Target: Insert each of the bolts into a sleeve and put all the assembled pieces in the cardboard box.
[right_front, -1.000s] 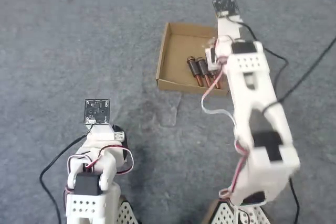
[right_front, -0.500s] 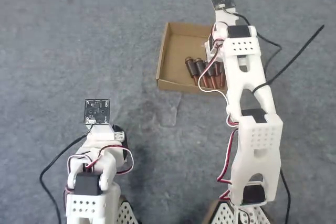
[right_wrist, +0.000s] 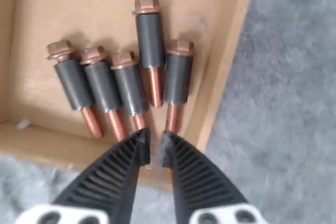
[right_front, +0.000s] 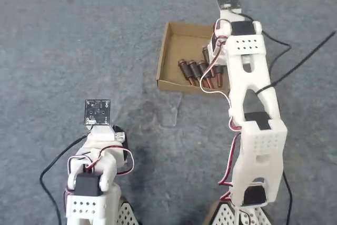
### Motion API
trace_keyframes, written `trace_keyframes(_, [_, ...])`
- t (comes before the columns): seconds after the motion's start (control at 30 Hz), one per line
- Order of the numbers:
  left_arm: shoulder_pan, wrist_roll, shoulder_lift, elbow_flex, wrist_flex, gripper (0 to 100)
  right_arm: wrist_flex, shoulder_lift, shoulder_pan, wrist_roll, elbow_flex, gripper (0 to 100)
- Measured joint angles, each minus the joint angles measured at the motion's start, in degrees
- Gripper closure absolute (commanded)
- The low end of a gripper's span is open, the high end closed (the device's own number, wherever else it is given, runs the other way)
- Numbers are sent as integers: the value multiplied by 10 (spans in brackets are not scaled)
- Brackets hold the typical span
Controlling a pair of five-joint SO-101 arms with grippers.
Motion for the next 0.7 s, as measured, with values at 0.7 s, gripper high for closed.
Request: trace_keyframes(0.7, [0,-1,0,0,0,989,-52,-361,-11,-40,489,993])
